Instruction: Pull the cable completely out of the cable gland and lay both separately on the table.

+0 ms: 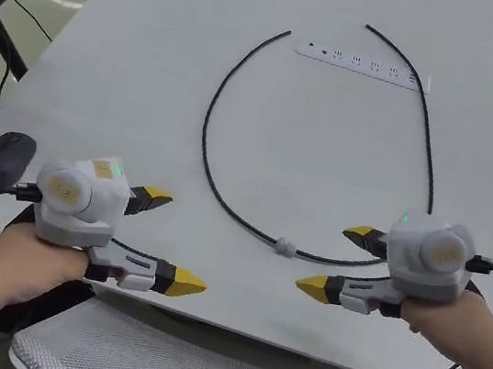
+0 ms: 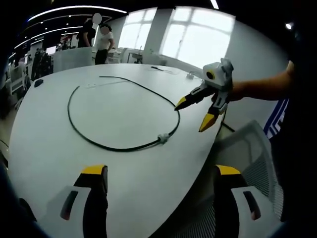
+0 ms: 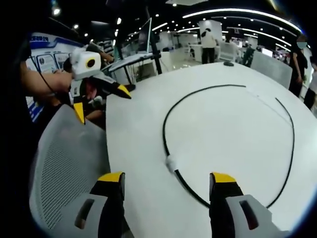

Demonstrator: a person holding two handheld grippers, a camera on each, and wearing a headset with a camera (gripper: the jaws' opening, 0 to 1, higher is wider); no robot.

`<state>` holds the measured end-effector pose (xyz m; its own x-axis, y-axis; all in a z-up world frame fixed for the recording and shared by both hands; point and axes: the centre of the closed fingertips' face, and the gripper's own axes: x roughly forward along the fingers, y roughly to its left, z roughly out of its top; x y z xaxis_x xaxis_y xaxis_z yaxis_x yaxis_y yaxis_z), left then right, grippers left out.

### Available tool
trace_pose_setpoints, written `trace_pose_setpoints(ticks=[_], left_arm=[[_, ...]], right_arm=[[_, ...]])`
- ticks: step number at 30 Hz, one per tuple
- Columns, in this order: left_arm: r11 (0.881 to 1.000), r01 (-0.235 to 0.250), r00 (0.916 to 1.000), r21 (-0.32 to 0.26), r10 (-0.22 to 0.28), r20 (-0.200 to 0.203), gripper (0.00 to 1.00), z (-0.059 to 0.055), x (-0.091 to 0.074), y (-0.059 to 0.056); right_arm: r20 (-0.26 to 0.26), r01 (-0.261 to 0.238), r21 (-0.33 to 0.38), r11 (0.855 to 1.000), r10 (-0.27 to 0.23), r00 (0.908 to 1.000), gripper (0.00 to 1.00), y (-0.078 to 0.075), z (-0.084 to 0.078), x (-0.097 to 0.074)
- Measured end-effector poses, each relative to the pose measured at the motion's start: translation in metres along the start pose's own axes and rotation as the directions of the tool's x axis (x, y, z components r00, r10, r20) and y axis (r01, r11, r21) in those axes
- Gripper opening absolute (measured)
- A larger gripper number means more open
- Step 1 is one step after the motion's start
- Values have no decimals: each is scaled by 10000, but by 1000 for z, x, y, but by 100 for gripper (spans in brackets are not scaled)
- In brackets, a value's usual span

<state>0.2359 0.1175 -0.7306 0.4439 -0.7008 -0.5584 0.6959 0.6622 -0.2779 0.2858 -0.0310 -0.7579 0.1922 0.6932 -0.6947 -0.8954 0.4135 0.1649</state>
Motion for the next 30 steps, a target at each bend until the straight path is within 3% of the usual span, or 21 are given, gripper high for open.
trace_pose_setpoints(ticks=[14, 17, 30], left_arm=[[9998, 169, 9998, -66, -169, -107, 87, -6, 4, 2], [9997, 224, 9996, -76, -226, -156, 87, -8, 5, 2], [9991, 384, 9990, -151, -388, -243, 85, -13, 5, 4]], right_arm=[[-863, -436, -595, 9973, 384, 9955, 47, -4, -2, 31], [-1072, -515, -743, 9959, 434, 9933, 40, -6, -4, 36], [-1901, -966, -1269, 9872, 714, 9792, 27, -8, -12, 55]])
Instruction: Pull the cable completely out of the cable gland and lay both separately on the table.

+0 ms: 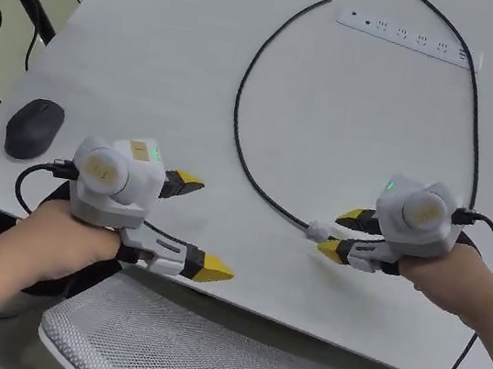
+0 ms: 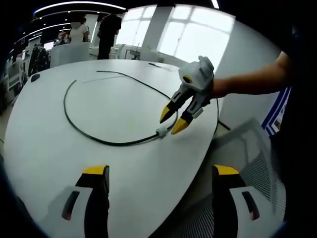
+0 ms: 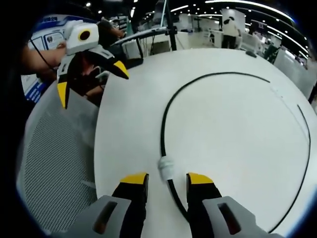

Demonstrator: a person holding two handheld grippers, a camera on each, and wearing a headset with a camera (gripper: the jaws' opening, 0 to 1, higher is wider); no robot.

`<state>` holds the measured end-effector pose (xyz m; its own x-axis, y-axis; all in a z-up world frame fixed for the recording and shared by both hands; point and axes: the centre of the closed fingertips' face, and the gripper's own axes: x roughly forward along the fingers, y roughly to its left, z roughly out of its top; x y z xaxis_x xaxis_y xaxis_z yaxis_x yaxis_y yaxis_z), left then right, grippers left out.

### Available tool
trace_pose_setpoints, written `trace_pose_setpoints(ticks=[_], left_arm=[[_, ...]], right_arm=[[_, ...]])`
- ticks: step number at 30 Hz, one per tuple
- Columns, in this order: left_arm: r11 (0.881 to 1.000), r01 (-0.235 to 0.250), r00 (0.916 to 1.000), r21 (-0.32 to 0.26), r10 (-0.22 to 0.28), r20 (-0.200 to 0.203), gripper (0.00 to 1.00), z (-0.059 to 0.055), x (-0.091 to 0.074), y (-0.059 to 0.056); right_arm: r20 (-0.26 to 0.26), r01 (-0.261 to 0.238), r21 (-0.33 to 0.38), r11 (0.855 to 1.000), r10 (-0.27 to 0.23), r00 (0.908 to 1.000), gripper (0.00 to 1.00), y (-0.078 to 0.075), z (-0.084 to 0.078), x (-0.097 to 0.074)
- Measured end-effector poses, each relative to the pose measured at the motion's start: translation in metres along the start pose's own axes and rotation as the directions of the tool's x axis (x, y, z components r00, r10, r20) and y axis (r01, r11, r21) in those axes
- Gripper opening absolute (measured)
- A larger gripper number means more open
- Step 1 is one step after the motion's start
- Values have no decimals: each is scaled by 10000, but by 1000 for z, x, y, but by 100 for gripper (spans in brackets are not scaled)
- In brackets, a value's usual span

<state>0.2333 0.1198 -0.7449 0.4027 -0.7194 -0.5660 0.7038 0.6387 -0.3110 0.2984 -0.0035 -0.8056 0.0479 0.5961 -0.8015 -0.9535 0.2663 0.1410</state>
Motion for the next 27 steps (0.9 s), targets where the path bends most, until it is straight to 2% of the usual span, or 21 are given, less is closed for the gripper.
trace_pose_setpoints(ticks=[9, 20, 27], left_arm=[[9999, 104, 9999, -28, -104, -74, 84, -3, 1, -1], [9997, 231, 9997, -64, -232, -94, 84, -3, 5, -2], [9997, 220, 9998, -131, -220, -14, 84, 0, 6, -1]], right_arm=[[-357, -252, -326, 9992, 240, 9991, 17, -3, -7, 10], [-471, -420, -608, 9973, 391, 9981, 9, -5, -7, 14], [-475, -458, -815, 9956, 420, 9980, 8, -5, -6, 15]])
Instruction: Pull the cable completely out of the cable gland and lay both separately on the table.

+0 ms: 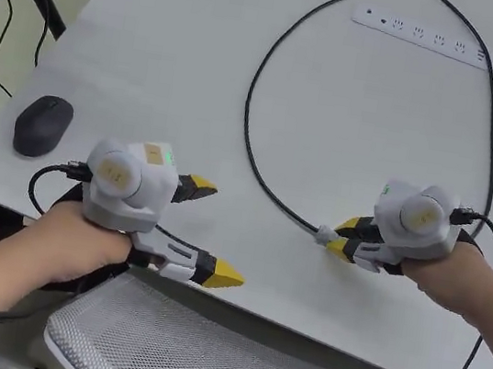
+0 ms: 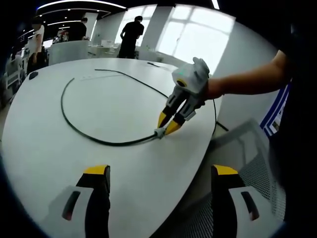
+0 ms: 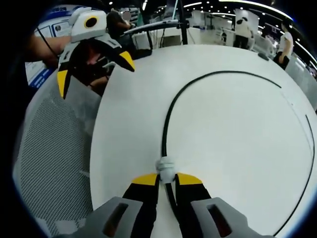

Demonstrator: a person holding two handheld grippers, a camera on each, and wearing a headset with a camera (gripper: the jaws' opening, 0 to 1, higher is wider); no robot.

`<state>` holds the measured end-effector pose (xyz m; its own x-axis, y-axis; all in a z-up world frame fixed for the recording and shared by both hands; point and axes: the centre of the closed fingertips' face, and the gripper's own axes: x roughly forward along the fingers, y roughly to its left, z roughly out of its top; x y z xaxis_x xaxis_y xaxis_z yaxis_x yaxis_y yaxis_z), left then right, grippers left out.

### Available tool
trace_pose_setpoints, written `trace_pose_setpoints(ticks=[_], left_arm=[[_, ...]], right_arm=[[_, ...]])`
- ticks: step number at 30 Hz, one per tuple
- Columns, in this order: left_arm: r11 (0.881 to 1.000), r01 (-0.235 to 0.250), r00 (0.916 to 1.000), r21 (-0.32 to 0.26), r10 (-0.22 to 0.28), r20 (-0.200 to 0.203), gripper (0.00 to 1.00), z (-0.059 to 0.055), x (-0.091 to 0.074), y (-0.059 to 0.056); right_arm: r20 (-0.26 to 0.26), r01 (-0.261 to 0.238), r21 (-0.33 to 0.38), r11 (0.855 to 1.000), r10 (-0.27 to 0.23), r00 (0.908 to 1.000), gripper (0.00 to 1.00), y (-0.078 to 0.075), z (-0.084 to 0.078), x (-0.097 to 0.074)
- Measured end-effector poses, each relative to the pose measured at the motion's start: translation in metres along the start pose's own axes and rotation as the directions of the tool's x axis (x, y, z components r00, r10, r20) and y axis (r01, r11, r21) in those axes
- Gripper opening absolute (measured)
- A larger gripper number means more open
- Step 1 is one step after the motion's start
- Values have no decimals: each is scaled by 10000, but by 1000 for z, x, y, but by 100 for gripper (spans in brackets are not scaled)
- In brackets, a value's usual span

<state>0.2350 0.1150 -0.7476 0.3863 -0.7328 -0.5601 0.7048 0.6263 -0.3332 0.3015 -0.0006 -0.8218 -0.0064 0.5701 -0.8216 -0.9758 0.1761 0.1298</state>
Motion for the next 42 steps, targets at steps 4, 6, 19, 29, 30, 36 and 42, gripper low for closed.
trace_pose_setpoints(ticks=[4, 6, 19, 29, 30, 36, 42], left_arm=[[10000, -9, 10000, -10, 10, 35, 84, 1, 1, 0], [10000, 14, 10000, -5, -14, 43, 84, 2, 2, -1], [9994, 144, 9998, 301, -148, 157, 83, 17, 8, -8], [9970, 337, 9988, 702, -361, 331, 82, 41, 16, -20], [9964, 385, 9985, 752, -413, 356, 82, 43, 17, -22], [9934, 577, 9973, 996, -620, 403, 81, 53, 23, -33], [9893, 745, 9952, 1255, -817, 535, 78, 66, 25, -46]], right_arm=[[-12, 39, -48, 10000, -39, 10000, 7, 1, 0, 0], [-4, -9, 47, 10000, 9, 10000, 7, 3, 1, 0], [294, -368, 197, 9991, 363, 9989, 6, 21, 20, -21], [625, -534, -188, 9984, 545, 9966, 6, 39, 42, -52], [638, -546, -213, 9983, 559, 9964, 6, 41, 43, -54], [629, -577, -664, 9961, 619, 9961, 6, 50, 52, -72], [671, -669, -964, 9931, 735, 9950, 6, 59, 62, -87]])
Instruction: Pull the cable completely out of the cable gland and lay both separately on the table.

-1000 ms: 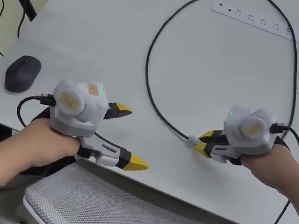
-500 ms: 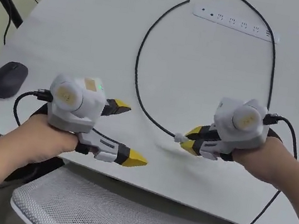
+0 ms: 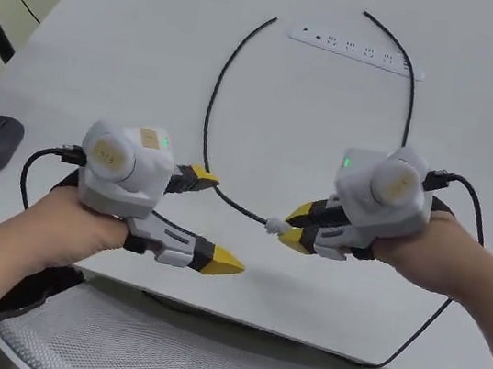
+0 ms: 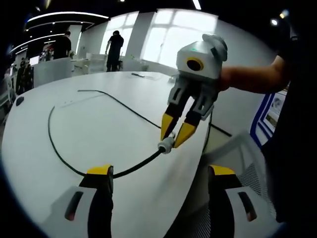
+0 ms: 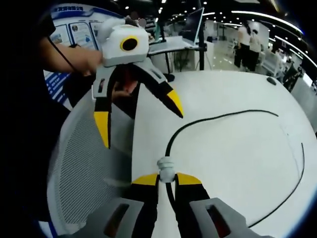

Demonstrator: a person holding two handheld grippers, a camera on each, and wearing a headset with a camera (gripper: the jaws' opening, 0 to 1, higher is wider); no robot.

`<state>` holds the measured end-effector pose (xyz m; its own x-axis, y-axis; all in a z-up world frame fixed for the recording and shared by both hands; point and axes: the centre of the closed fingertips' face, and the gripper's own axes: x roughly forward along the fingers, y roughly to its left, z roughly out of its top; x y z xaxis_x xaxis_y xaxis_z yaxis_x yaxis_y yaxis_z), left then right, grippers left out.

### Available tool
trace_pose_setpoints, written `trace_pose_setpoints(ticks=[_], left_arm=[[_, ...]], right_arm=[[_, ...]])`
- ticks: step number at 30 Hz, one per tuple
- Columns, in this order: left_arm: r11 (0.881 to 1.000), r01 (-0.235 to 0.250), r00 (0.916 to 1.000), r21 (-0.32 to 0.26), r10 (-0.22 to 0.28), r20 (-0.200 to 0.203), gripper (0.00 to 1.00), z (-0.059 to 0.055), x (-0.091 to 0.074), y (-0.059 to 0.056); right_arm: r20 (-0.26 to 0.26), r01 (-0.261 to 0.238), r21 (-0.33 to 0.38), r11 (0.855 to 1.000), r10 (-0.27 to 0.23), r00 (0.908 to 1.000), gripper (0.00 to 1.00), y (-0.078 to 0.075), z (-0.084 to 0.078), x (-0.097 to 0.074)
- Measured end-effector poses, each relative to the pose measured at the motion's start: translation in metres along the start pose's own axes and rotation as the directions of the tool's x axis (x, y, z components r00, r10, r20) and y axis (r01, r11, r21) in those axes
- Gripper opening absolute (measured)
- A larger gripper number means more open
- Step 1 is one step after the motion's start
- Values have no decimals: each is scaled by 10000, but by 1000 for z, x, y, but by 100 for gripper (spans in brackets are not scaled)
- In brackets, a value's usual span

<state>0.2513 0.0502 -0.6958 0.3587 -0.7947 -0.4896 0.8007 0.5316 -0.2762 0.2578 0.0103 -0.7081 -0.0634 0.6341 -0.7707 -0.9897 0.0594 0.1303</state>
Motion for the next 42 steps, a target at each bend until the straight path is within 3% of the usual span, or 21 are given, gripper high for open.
trace_pose_setpoints(ticks=[3, 9, 23, 33, 42], left_arm=[[9999, 131, 9999, 59, -131, 20, 73, 5, 2, -4], [9995, 232, 9995, 216, -237, 223, 74, 15, 4, -10], [9951, 874, 9951, 458, -893, 418, 65, 29, 15, -28], [9910, 1295, 9886, 348, -1318, 730, 46, 42, 19, -32], [9875, 1467, 9858, 584, -1508, 739, 30, 44, 23, -36]], right_arm=[[-72, -93, -279, 9996, 91, 9999, 6, 2, 3, -5], [-75, -283, -578, 9979, 279, 9996, 6, 10, 12, -14], [13, -450, -1054, 9934, 453, 9990, 6, 20, 23, -35], [141, -542, -1343, 9895, 566, 9983, 6, 20, 22, -42], [214, -746, -1363, 9879, 782, 9967, 6, 22, 23, -43]])
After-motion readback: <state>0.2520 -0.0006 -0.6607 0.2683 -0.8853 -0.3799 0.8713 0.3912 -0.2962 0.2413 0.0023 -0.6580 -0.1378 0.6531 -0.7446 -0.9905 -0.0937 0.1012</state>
